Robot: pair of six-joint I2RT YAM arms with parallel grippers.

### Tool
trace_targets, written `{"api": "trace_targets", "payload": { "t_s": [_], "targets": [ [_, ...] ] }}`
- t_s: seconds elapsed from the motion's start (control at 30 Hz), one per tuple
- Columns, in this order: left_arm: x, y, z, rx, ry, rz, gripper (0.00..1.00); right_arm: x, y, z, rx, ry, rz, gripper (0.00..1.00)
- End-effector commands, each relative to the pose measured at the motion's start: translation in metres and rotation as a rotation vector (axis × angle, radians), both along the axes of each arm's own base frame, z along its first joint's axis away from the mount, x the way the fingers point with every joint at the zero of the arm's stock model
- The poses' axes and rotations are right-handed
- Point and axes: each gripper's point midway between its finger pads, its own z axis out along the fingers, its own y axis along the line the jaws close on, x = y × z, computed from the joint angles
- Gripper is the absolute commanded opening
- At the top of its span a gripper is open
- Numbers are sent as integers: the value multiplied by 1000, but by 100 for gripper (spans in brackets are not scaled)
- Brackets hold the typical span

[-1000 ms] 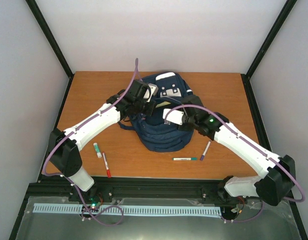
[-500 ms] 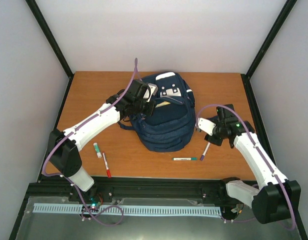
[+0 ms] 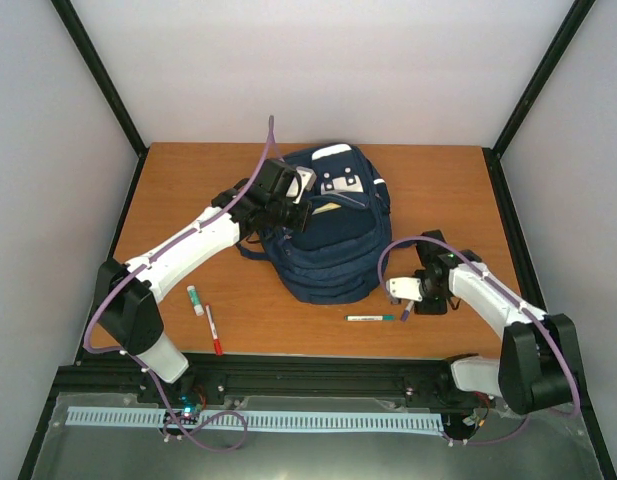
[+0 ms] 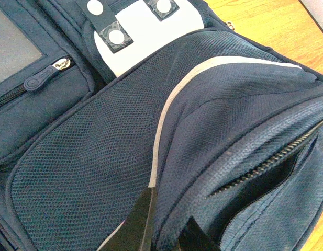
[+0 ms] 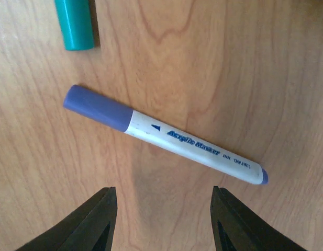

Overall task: Pack the student bag
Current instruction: Place the stationery in the student bag, then pick up the stationery from the center of the board.

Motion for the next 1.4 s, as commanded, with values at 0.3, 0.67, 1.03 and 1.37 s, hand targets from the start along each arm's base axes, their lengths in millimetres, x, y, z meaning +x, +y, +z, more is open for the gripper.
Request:
{"api": "trace_targets", "payload": {
  "t_s": [0.3,0.67,1.03,1.37],
  "targets": [
    [4,-7,66,-161,-92,6,1,20,19,-21,-119,-18,154,49],
    [4,-7,69,-162,-96,3,1,16,12,-32,-170,40,145,26],
    [2,-7,70,-166,-96,-2,1,18,-7,-31,-220,64,97,13],
    [3,-8,68,-165,-92,-1,1,17,-4,-28,-165,95,1,20]
  ]
}}
